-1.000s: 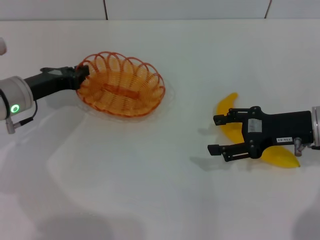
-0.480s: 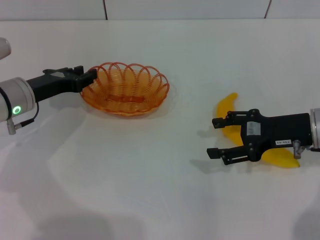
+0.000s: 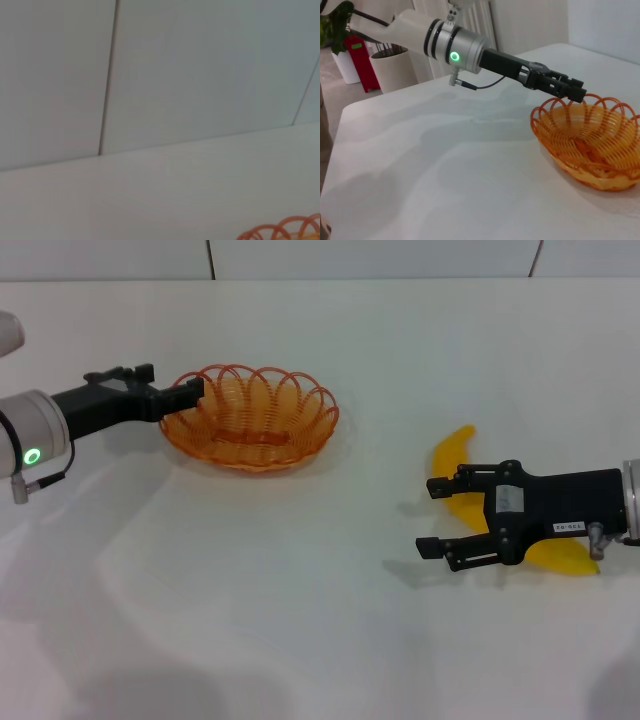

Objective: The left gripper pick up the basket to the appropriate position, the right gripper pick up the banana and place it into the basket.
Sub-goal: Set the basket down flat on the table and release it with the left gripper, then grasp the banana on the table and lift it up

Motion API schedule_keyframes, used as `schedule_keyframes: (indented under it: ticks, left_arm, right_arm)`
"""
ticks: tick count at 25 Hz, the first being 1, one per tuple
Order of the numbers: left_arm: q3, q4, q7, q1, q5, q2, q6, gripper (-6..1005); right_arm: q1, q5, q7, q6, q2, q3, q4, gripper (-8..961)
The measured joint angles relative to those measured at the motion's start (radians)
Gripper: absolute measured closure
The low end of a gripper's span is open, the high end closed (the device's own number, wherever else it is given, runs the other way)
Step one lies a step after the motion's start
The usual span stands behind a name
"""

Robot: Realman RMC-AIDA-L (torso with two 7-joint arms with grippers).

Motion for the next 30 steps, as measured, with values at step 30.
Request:
schedule_keyframes:
  ticks: [30]
  left_arm:
    - [0.066,0.318,0.255,0.267,-0.111,0.006,0.582,142]
  right_arm:
    - [0.003,0.109,0.013,0.056,0.008,0.000,-0.025,93]
